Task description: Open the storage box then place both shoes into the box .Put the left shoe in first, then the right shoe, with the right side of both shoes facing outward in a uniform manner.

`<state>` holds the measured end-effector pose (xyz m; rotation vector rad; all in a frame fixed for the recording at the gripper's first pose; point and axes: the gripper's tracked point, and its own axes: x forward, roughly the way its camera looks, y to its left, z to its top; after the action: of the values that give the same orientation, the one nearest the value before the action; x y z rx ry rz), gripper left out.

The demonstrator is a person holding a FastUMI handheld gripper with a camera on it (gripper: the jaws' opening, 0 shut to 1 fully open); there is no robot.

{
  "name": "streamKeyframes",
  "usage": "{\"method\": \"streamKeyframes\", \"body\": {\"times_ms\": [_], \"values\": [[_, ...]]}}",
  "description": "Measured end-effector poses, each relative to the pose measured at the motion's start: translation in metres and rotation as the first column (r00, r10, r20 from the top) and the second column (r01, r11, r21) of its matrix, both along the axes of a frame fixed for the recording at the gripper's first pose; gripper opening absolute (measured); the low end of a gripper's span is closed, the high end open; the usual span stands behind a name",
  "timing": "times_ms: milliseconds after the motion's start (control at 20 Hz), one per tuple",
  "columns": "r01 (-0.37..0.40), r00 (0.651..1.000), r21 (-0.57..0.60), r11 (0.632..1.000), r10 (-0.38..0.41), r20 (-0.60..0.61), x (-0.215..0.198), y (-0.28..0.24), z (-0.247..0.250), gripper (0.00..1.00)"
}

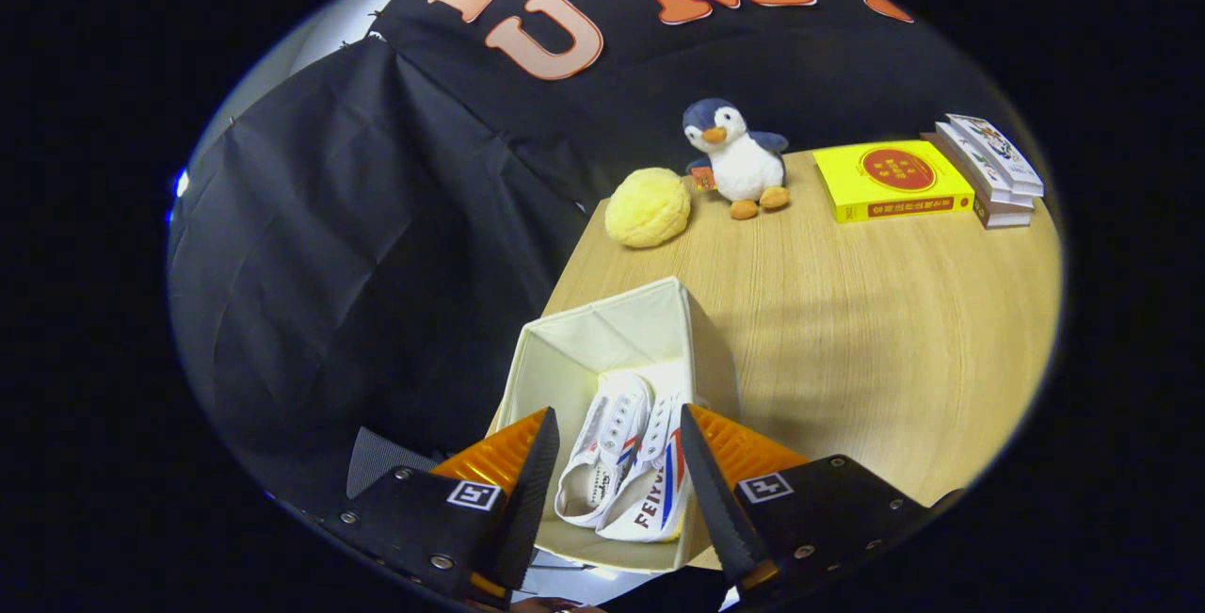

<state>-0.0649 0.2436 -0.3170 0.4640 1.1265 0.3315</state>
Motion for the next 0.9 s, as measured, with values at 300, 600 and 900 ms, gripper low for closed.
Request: {"method": "streamKeyframes", "body": {"times_ms": [300, 600, 900], "values": [[0.073, 0.975, -0.118, 0.990, -0.046, 0.220, 0.031, -0.084, 0.047, 0.88], [0.168, 0.926, -0.203, 0.965, -0.083, 0.369, 0.044, -0.166, 0.091, 0.93], [0.280, 0.871, -0.271, 0.921, -0.125, 0.476, 0.048, -0.236, 0.122, 0.96]]}}
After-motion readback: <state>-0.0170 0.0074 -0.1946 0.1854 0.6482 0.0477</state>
